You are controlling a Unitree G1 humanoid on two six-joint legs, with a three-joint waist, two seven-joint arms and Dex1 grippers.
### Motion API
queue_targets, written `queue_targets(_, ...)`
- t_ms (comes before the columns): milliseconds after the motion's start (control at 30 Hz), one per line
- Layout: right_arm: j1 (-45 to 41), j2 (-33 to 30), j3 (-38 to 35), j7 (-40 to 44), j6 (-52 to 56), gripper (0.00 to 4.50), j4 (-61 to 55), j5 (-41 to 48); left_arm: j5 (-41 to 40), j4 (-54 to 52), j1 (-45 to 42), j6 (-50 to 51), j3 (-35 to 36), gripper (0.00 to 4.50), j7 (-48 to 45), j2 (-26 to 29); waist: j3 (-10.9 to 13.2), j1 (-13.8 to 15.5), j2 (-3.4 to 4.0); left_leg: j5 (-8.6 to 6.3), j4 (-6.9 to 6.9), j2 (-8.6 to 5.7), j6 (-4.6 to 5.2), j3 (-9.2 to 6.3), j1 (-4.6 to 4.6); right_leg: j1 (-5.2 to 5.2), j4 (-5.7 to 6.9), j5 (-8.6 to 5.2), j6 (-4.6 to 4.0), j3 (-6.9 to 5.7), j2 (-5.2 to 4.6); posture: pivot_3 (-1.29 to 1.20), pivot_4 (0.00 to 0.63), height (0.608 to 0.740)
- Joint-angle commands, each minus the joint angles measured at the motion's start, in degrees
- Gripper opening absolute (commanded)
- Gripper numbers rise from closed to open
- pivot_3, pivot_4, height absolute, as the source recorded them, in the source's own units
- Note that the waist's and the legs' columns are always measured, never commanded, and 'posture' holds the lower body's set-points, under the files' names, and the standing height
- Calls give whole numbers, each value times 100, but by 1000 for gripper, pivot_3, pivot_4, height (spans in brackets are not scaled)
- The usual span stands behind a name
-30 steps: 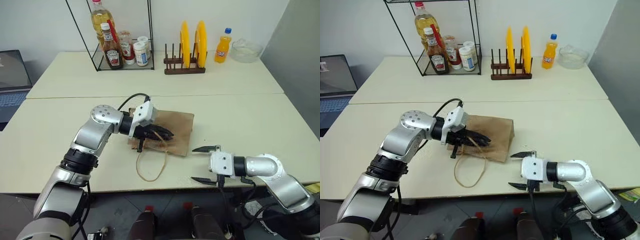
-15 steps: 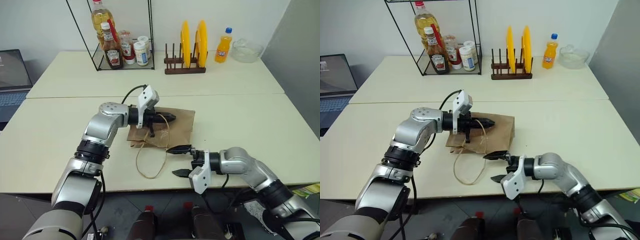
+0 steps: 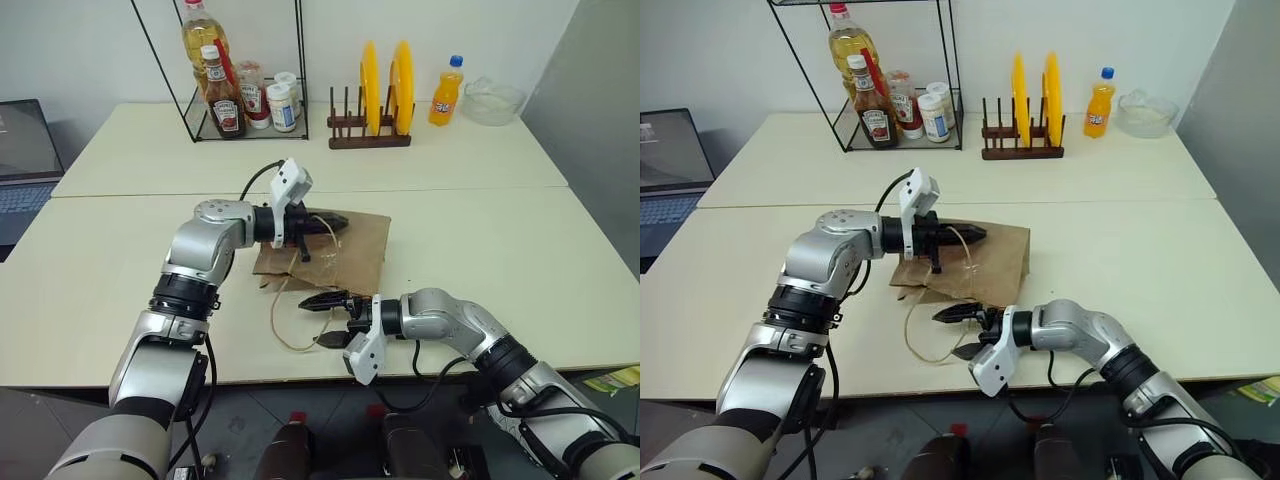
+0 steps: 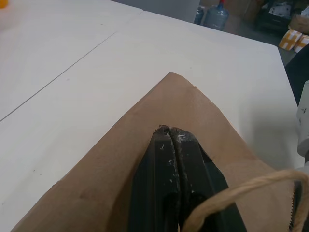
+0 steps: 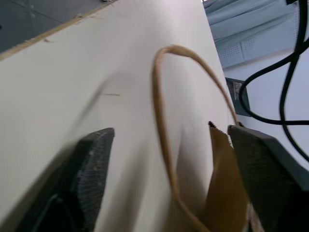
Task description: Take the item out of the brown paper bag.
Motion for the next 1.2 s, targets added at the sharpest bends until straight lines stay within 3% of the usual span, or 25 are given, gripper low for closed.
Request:
queue_targets(33,6,-9,-29,45,64,2579,-75,173,-94,-214,-110,6,136,0,14,27,0,0,0,0,0,0,0,0,0,0,0,0,0,0,0,0,150,740)
queue_targets(267,81,-13,-1,293,377,32,-163,312,-49,-137,-200,-20,147,0,18,57,0,0,0,0,0,0,0,0,0,0,0,0,0,0,0,0,150,740)
queue_targets(533,203,-550,531,1494,845,11,-229,-48,192,813,-1096,-427,204,0,162,-15,-1,55,-1,0,3,-8,0,-4,0,6,-3,0,0,-3,-3,0,150,740)
queue_targets(900,123,-886,721,1556,719,11,-94,-431,469,2370,-2356,-1139,384,0,448,-291,-3,102,-4,0,4,-11,1,-2,1,9,-7,0,2,-4,-5,0,150,740)
queue_targets(1200,96,-879,710,1540,800,11,-26,-401,487,2821,-2745,-1513,433,0,397,-346,-3,99,-5,0,4,-11,1,-1,0,8,-6,0,2,-3,-5,0,150,740)
